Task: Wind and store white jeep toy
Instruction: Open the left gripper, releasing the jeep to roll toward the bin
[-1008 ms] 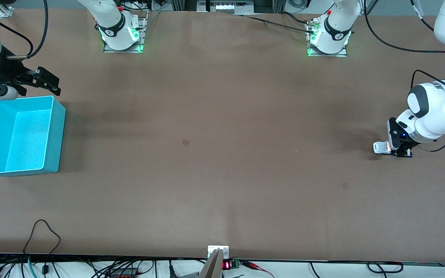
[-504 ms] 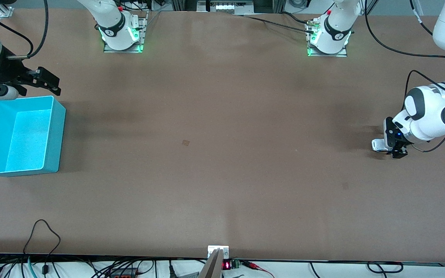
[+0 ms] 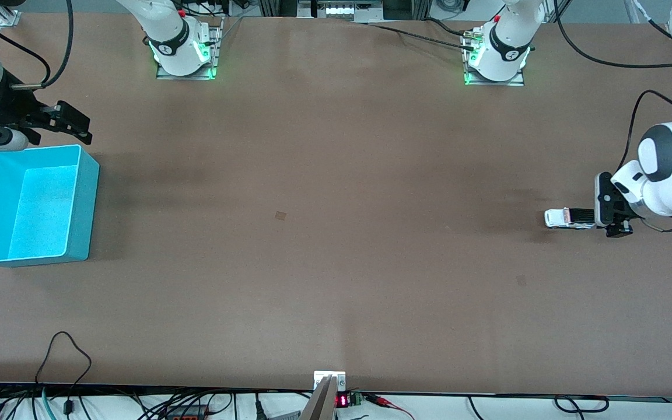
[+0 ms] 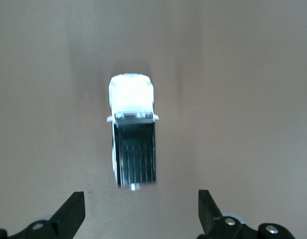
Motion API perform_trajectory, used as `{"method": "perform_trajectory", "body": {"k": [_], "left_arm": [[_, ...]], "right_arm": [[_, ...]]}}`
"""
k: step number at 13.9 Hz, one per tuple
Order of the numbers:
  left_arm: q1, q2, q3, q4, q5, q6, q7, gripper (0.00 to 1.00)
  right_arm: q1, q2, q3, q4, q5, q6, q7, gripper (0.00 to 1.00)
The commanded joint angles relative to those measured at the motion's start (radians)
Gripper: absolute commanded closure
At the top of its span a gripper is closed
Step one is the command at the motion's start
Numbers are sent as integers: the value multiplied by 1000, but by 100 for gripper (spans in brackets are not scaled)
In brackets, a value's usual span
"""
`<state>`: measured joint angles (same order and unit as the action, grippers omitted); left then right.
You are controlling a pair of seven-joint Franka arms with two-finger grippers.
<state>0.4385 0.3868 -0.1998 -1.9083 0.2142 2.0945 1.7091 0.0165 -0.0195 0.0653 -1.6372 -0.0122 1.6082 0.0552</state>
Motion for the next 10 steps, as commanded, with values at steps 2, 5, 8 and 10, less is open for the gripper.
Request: {"method": "perform_trajectory", "body": {"k": [2,5,8,10], "left_arm": [[2,-20,-96,145,19,-259,-169,0],[0,-20,-183,254,22,-419,-369,0],[-1,-19,-275,331,22,-522,-605,0],[-14,-17,-341,366,22,-585,-786,0]], "right_arm": [[2,0,2,11,11,-16,14,0],[0,0,2,11,11,-17,15,0],[2,3,2,11,11,-30,15,0],[0,4,2,11,11,-34,15,0]]}}
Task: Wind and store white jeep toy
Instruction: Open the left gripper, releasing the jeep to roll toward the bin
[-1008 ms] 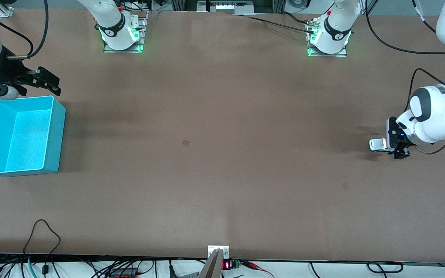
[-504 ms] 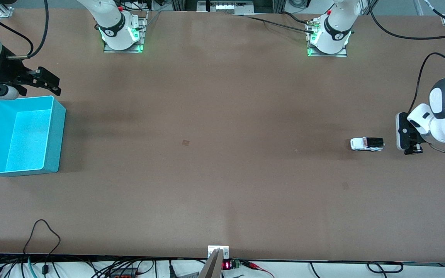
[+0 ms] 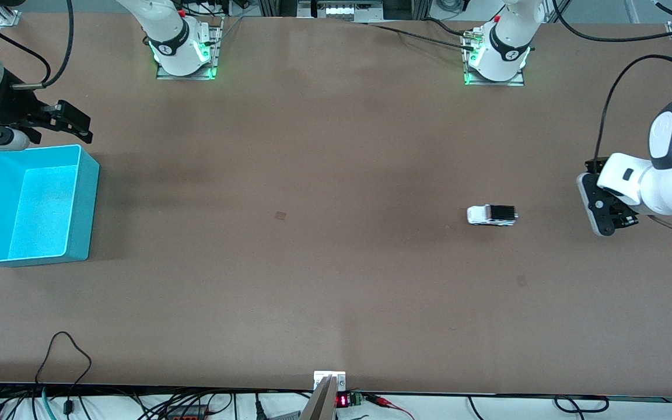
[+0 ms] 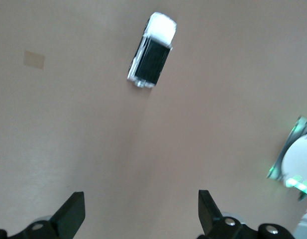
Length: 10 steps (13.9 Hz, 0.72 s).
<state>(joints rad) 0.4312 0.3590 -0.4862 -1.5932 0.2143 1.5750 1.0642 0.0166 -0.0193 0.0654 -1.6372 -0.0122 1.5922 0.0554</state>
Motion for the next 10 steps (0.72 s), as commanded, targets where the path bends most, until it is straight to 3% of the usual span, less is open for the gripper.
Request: {"method": "perform_trajectory", "body": {"k": [1,4,8,10], "left_arm": [[-18,11,-78,73,20,-94,-224,0],[-95,-39,-77,110,-24,-151,-461,0],[-294,-216,194,53,-157,-142,-708,0],[-369,-277,299,24,-161,-122,-836,0]], "right_arm": [[0,4,2,11,11,-20,14,0],[2,4,2,11,11,-20,14,0],[2,4,2,11,11,-20,14,0],[2,7,2,11,11,-18,12,0]]}}
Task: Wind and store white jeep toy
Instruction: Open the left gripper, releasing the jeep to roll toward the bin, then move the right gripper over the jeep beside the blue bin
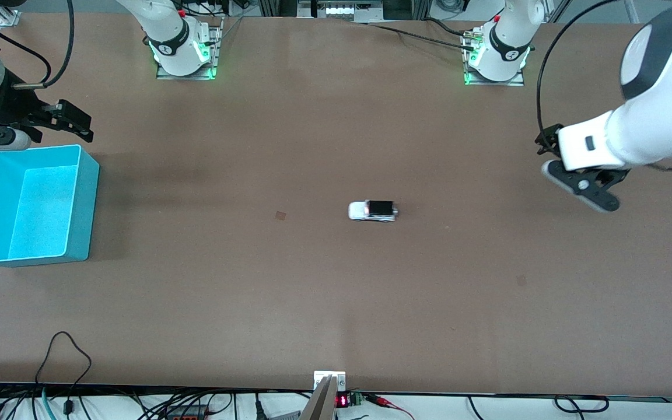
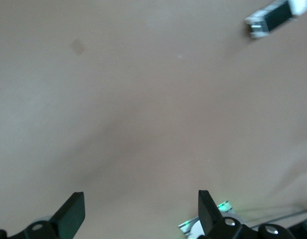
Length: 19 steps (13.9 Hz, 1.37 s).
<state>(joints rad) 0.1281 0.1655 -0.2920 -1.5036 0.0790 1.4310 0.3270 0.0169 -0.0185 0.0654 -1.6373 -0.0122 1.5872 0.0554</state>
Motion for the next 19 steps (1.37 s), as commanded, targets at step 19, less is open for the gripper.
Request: {"method": "perform_trajectory", "body": {"k": [19], "left_arm": [[-150,-193,277,-132,-105,49,-287,0]], "right_arm": [[17,172,2,16,11,-56,-97,0]]}}
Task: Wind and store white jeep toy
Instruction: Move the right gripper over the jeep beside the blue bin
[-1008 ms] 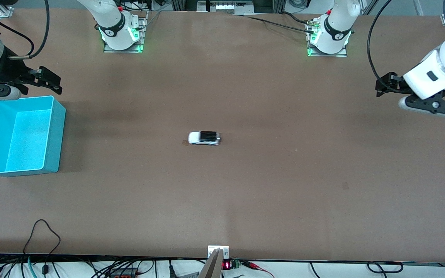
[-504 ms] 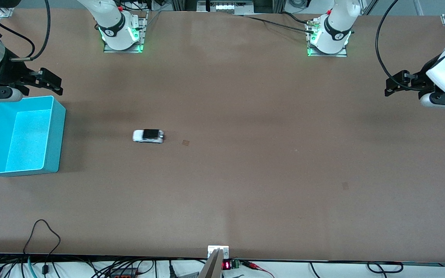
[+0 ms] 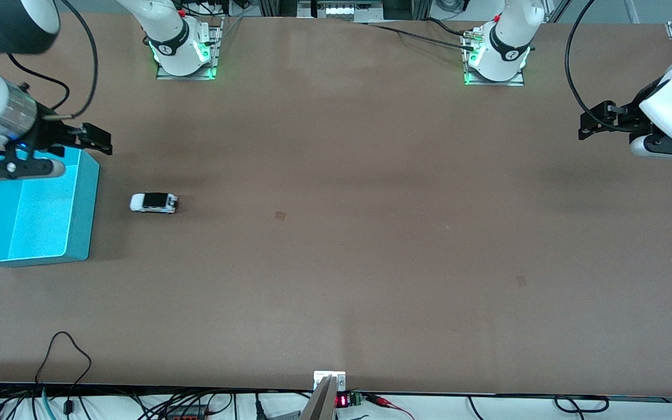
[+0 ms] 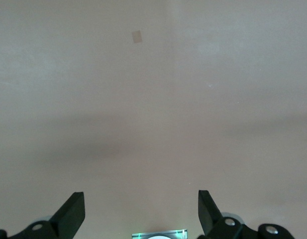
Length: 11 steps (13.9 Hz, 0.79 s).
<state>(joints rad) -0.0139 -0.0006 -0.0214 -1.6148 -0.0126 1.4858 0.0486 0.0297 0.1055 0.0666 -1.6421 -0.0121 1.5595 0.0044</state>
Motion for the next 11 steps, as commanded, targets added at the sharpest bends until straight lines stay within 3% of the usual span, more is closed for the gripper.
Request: {"method": "perform_trajectory", "body": {"k": [1,6,11], "left_arm": [[-8,-27,6,-20,-13,-6,-9,0],[-8,-27,6,-20,-13,-4,-9,0],[-4,-27,8,-17,-12,-4,-9,0]], "right_arm": [[4,66,1,25,11,-30,-82,0],[4,118,-1,-30,-43,22,-559,0],[-28,117,-8,-241,-94,325,-1056,0]]}}
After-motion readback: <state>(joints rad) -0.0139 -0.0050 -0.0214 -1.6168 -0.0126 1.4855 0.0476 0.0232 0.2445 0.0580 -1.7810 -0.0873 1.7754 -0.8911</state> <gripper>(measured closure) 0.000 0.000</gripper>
